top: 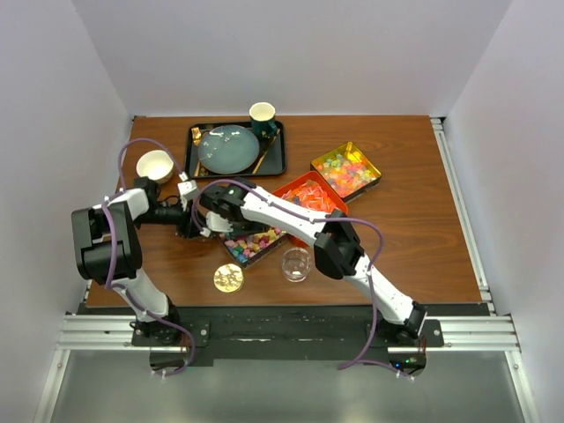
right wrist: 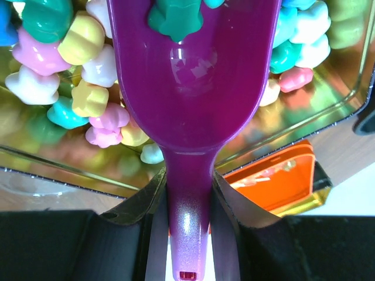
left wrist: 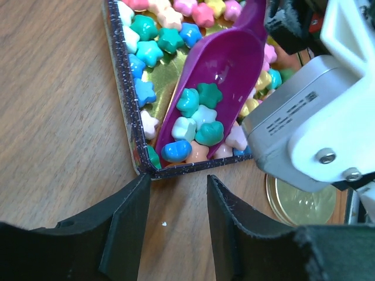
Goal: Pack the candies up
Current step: Scoop the fake candies from the storage box.
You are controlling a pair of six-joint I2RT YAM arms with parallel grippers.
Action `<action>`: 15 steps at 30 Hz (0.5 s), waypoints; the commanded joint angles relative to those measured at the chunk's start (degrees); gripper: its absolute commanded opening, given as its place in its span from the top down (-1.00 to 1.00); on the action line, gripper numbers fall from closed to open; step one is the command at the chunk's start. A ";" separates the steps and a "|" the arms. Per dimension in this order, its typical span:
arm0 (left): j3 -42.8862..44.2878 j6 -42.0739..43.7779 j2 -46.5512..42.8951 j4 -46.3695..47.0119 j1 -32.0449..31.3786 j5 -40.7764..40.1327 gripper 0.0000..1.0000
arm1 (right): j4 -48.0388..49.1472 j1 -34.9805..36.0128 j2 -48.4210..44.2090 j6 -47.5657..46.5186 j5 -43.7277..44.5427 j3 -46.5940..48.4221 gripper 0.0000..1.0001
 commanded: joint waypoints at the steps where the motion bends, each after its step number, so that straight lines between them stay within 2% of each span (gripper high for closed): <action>1: -0.72 -5.95 -2.38 3.86 -0.49 1.99 0.03 | -11.00 -0.74 0.85 1.31 -11.75 4.64 1.00; 5: 0.43 -9.02 -3.96 5.27 -0.40 0.59 -0.07 | -7.14 -4.07 -1.25 -0.18 -17.57 3.60 1.00; 7: 1.48 -9.91 -5.20 5.27 -0.14 -0.81 -0.10 | -1.46 -5.22 -5.62 -2.02 -18.80 -2.80 1.00; 11: 5.34 -10.27 -5.73 0.38 0.04 -2.40 -0.11 | 12.01 -6.71 -15.92 -7.47 -18.45 -23.50 1.00; 15: 9.39 -11.31 -7.39 -2.72 0.57 -3.28 -0.14 | 18.09 -8.56 -19.80 -8.27 -21.35 -30.15 1.00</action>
